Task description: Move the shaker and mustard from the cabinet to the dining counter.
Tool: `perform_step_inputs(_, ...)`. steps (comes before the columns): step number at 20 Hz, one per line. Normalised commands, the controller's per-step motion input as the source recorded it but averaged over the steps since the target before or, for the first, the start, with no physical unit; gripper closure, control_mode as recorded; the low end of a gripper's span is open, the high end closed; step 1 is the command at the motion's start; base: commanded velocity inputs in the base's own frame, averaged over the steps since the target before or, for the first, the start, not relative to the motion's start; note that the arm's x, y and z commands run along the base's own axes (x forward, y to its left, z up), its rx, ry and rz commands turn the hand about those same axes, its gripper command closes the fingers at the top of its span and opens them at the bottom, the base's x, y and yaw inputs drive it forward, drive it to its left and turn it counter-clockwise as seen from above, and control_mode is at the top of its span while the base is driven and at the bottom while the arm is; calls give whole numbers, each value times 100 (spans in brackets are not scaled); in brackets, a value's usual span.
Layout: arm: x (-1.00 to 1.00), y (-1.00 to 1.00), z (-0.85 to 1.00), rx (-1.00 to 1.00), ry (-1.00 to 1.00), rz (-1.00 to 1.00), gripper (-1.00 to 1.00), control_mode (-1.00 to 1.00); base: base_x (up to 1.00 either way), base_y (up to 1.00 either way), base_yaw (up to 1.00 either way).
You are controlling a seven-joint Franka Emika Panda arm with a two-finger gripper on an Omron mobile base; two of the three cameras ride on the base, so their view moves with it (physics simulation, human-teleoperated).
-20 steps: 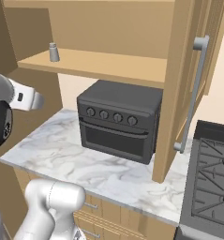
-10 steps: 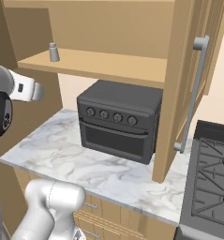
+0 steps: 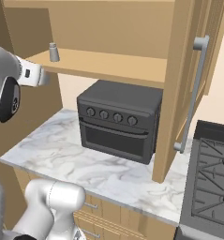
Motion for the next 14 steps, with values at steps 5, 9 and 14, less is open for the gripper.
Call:
perform_step_inputs(5, 46, 0, 12, 0, 0, 1, -100, -100, 0, 0, 0)
perform_step_inputs(9, 58, 0, 0, 0, 0, 4, -100, -100, 0, 0, 0)
perform_step_inputs(14, 61, 2, 0, 0, 0, 7, -100, -100, 0, 0, 0)
